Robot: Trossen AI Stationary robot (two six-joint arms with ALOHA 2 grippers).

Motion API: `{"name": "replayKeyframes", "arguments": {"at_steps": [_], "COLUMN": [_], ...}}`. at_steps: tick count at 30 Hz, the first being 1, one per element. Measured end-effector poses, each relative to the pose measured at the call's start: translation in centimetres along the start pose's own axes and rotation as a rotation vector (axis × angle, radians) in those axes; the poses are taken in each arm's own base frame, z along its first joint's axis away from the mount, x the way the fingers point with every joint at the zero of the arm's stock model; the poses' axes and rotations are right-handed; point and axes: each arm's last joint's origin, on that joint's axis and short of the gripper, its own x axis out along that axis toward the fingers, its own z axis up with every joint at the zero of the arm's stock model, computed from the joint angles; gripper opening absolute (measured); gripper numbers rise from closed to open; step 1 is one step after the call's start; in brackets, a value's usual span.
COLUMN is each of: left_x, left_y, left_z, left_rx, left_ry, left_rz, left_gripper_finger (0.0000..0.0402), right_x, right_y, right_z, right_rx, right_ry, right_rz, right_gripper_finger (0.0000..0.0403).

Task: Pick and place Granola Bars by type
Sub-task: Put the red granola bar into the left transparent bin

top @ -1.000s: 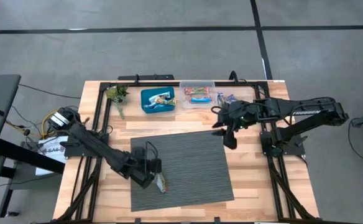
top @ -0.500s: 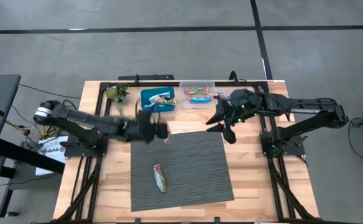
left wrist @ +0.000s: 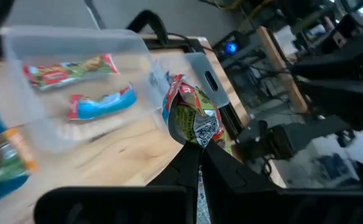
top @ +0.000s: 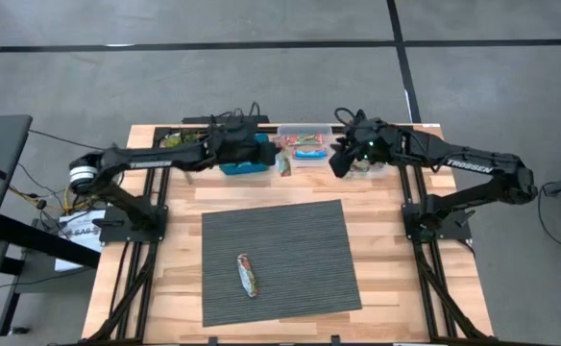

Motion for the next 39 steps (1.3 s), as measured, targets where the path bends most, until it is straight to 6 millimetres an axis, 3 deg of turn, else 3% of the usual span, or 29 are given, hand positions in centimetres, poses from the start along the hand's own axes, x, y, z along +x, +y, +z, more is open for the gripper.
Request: {"name": "replayKeyframes", "arguments": {"at_steps": [7,12,16,20,27,31,35,39], "left_x": [5.8,9.7,12.0,13.6,13.8,13.3,11.6,8.3], "left_y": [1.9,2.1,2.1,1.6,1.7,1.6,-0.6,-4.4], "left_z": [2.7,4.2,5.1,5.8,5.7,5.4,4.9,3.9], "left_rx": [0.104,0.312,0.522,0.624,0.623,0.538,0.492,0.527], "left_ry": [0.094,0.177,0.215,0.232,0.264,0.315,0.379,0.372], "left_rz": [0.008,0.173,0.309,0.336,0.36,0.345,0.249,0.225], "left_gripper_finger": [0.0,0.0,0.0009,0.0038,0.013,0.0158,0.0154,0.0136], "right_x": [0.8,1.3,1.3,1.3,1.3,1.3,1.2,0.8], "right_y": [-2.2,-3.1,-3.4,-3.4,-3.3,-3.1,-2.4,-1.1], "right_z": [-0.3,-0.4,-0.4,-0.4,-0.4,-0.4,-0.5,-0.8], "right_rx": [0.05,0.078,0.085,0.085,0.088,0.09,0.072,0.025], "right_ry": [0.078,0.105,0.111,0.112,0.124,0.136,0.147,0.151], "right_rz": [-0.1,-0.131,-0.14,-0.14,-0.098,-0.039,0.029,0.088], "right_gripper_finger": [0.0107,0.0107,0.0107,0.0107,0.0107,0.0107,0.0107,0.0107]}}
